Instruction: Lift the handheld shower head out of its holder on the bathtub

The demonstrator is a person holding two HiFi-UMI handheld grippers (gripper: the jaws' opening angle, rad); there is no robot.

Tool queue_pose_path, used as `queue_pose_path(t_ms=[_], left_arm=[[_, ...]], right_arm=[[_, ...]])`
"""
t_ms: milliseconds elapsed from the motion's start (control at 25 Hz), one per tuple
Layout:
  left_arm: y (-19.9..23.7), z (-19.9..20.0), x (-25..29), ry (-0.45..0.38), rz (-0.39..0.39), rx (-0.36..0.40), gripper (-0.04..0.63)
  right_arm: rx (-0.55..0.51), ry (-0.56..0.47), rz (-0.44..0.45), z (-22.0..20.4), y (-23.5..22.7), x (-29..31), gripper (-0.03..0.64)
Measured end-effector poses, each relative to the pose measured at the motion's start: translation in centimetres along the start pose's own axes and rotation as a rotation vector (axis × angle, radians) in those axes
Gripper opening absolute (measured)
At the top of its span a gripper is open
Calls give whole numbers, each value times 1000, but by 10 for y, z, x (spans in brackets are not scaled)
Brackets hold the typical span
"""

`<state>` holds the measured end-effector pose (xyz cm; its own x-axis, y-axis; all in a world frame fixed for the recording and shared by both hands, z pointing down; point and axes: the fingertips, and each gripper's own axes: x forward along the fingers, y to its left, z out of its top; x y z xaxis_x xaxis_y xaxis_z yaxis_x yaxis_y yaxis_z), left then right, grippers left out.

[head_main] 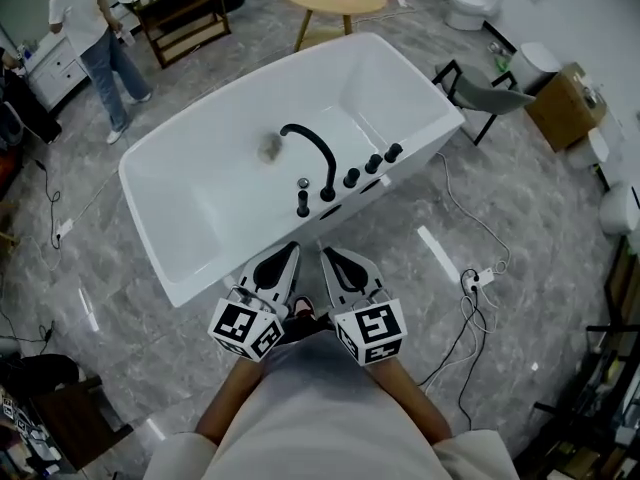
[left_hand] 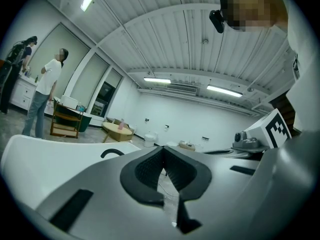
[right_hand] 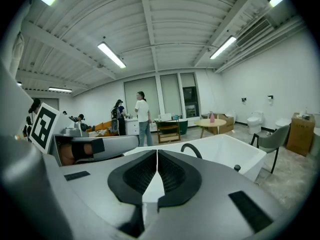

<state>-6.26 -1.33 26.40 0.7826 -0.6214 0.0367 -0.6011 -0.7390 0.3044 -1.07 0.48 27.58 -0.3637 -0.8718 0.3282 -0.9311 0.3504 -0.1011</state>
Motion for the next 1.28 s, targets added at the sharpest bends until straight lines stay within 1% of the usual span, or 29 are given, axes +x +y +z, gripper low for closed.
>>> queue_pose_path(t_ms=[120,240,440,680,1040,1280], left_arm=[[-1,3,7,-10,-10,-6,5],[-1,-2,12,-2,-13,5,5],[16,-14,15,-4,29,-20,5],[38,-37,30,31,80,-14,5],[50,-66,62,71,113,-38,5],[66,-89,77,93,141,-30,6]], right_arm=[[-21,-10,-32,9,-16,-2,20],[-19,-16,-49,11,-35,-3,20],[-10,-11,-54,6,-53,15,20],[2,0,-11,-5,-58,45,21],[23,35,50,-13,-70,70,21],[24,78,78,-25,-77,87,20]])
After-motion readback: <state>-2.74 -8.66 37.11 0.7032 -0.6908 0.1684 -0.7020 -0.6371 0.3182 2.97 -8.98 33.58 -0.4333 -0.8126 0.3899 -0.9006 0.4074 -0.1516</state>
